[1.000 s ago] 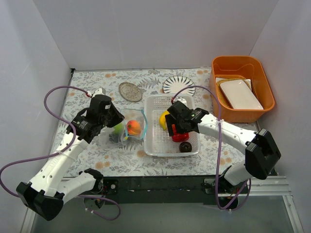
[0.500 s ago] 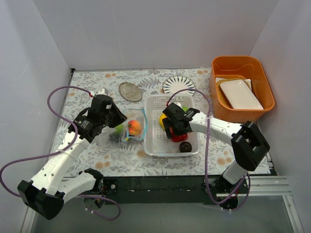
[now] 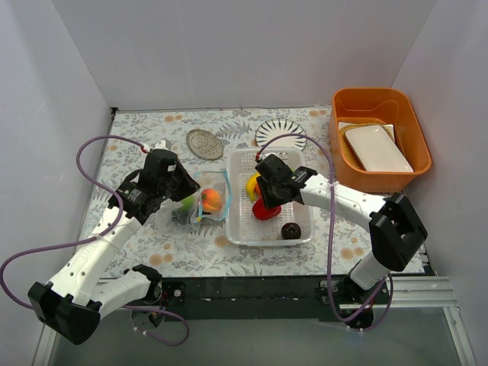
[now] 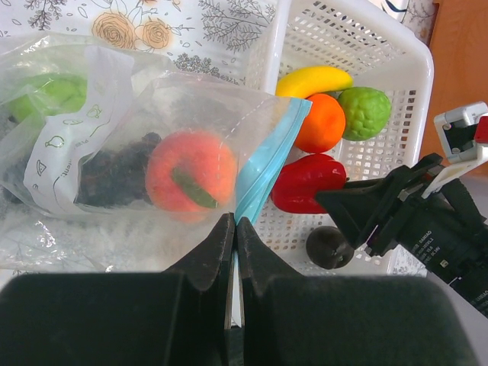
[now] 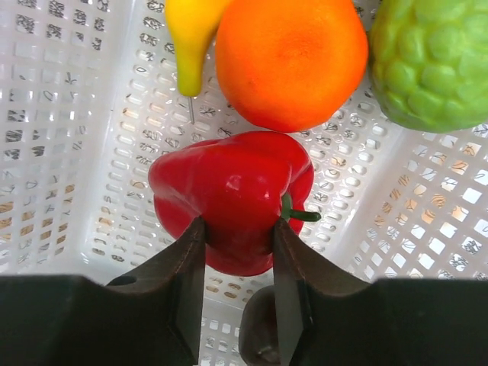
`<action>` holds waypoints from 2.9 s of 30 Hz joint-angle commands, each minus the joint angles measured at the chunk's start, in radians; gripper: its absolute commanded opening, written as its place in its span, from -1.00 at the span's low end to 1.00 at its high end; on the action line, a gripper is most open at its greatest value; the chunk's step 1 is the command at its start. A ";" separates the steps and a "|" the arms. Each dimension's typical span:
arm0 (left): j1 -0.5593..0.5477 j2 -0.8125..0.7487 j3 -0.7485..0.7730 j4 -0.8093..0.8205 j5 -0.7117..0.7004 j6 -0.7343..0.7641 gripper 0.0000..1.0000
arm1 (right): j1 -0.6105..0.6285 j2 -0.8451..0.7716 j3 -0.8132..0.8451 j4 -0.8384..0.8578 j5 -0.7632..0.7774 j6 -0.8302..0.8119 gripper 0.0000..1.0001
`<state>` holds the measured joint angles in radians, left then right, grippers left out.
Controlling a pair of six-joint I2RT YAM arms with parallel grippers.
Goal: Place the food in the zip-top bag and seal the zipper
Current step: Pick up the fake vegetable from the bin.
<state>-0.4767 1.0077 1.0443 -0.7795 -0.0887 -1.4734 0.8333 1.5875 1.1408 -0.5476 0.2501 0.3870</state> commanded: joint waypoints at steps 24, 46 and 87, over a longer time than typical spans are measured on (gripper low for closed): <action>0.004 0.008 -0.010 0.014 0.023 0.018 -1.00 | 0.001 -0.081 -0.021 0.081 -0.144 -0.014 -0.97; 0.004 0.012 -0.020 0.028 0.035 0.024 -1.00 | -0.017 -0.095 -0.018 -0.052 -0.049 0.425 0.96; 0.004 -0.009 -0.027 0.017 0.026 0.021 -1.00 | -0.108 -0.073 -0.136 0.308 -0.121 0.302 0.03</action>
<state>-0.4767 1.0153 1.0218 -0.7582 -0.0628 -1.4620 0.7277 1.6173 1.0389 -0.3122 0.1501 0.7437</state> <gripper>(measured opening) 0.015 0.775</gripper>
